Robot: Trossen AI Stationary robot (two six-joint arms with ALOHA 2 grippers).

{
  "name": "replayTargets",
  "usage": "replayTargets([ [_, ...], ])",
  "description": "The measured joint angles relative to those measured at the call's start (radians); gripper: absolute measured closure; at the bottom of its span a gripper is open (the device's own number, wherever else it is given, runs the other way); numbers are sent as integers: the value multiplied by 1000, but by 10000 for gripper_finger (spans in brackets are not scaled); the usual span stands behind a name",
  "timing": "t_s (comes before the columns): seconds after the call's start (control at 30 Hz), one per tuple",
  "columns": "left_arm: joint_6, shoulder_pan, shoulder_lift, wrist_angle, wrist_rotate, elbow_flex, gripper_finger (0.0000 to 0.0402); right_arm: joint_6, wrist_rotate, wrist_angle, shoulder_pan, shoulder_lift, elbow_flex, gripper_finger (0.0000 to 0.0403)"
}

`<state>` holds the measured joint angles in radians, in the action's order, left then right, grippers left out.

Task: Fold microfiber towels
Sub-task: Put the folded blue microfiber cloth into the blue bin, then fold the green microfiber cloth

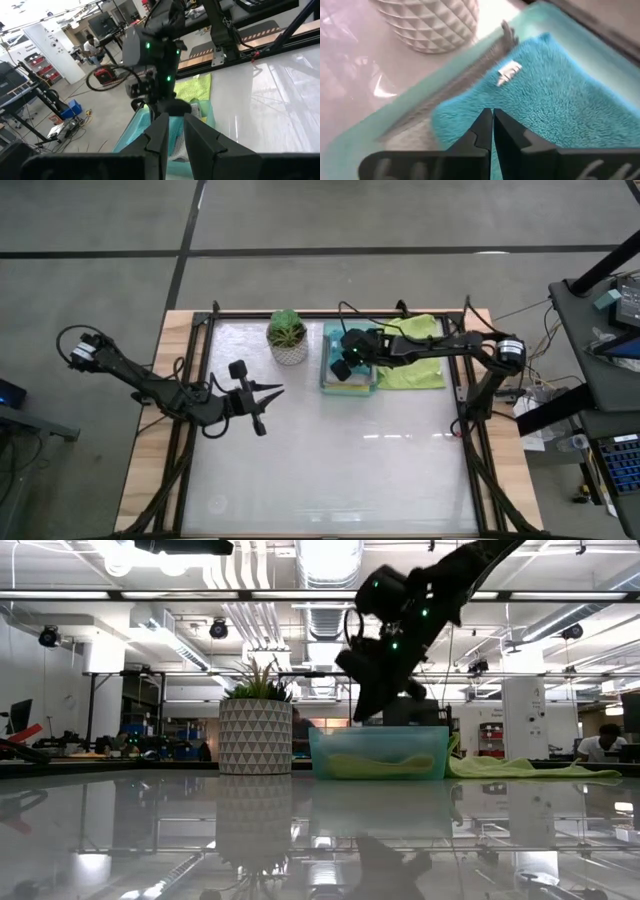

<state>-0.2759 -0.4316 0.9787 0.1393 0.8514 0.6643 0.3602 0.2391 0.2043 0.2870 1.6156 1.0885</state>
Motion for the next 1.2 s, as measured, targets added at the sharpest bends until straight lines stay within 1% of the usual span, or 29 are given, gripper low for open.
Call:
replayTargets([
  [0.1,1,0,0,-26,-19,-1,357,-27,53,-9,-51,-38,-11,394],
  [0.17,4,0,0,-27,-62,-11,357,-66,94,-20,-103,-54,-22,394],
  [0.3,-23,0,-1,-71,-260,-23,357,-191,123,-117,-226,-60,-69,394],
  [0.37,-26,0,-1,-101,-326,-24,357,-250,122,-172,-275,-62,-88,394],
  [0.5,-1,1,-8,-110,-330,-32,357,-307,128,-199,-338,-64,-100,394],
  [0.63,35,0,-20,-182,-332,-32,357,-309,127,-199,-382,-64,-117,394],
  [0.83,69,0,-45,-263,-331,-34,357,-318,123,-216,-421,-86,-177,394],
  [0.93,79,0,-61,-287,-332,-39,357,-309,112,-276,-434,-101,-222,394],
  [1.07,85,0,-99,-302,-331,-82,357,-301,93,-339,-467,-147,-310,394],
  [1.2,86,4,-166,-299,-320,-134,357,-301,100,-349,-502,-247,-366,394],
])
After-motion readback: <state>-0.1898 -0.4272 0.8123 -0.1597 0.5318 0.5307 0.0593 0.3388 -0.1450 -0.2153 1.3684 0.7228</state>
